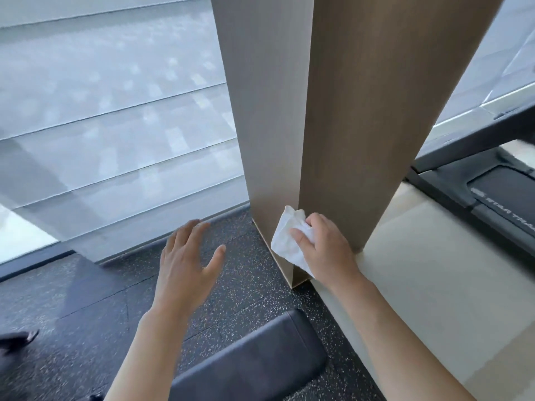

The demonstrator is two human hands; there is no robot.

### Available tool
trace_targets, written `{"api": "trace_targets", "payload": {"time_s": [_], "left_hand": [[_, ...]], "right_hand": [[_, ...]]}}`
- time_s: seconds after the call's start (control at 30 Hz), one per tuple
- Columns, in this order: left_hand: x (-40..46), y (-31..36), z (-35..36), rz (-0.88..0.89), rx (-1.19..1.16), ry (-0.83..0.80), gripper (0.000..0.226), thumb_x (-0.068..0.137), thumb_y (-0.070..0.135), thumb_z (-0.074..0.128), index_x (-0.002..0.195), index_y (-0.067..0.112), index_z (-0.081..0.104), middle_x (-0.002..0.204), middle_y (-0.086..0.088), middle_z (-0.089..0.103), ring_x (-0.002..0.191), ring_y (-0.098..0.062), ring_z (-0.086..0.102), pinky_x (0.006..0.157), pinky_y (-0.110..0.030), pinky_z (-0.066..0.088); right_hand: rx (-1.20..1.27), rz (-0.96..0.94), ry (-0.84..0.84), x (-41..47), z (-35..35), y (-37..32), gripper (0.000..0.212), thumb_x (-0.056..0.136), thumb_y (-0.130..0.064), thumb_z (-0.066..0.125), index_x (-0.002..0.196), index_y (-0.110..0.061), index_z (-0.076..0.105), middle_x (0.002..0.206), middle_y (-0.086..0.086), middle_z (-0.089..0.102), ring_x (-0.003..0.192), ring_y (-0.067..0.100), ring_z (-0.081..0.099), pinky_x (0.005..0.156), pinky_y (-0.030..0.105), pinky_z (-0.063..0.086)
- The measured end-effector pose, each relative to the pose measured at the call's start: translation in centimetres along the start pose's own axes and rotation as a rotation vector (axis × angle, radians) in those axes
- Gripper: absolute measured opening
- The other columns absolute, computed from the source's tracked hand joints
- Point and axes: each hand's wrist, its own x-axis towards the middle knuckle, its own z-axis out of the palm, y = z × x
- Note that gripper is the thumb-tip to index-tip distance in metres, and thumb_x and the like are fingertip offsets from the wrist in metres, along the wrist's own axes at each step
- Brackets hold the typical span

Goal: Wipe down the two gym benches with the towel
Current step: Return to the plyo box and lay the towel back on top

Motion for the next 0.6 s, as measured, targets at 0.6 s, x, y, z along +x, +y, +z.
{"api": "trace_targets", "payload": {"time_s": [0.6], "left_hand": [[-35.8, -8.9, -20.3, -0.629, 0.211, 0.441, 0.066, 0.097, 0.058, 0.053, 0.149, 0.017, 0.055, 0.159, -0.005, 0.047, 0.150, -0.028, 0.036, 0.123, -0.057, 0.032]], "right_hand": [[0.214, -0.611, -0.491, -16.2, 9.5, -28.5, 0.030, 0.105, -0.047, 0.051, 0.108, -0.017, 0.054, 0.093, -0.001, 0.058, 0.081, 0.017, 0.053, 0.060, 0.026, 0.031]]}}
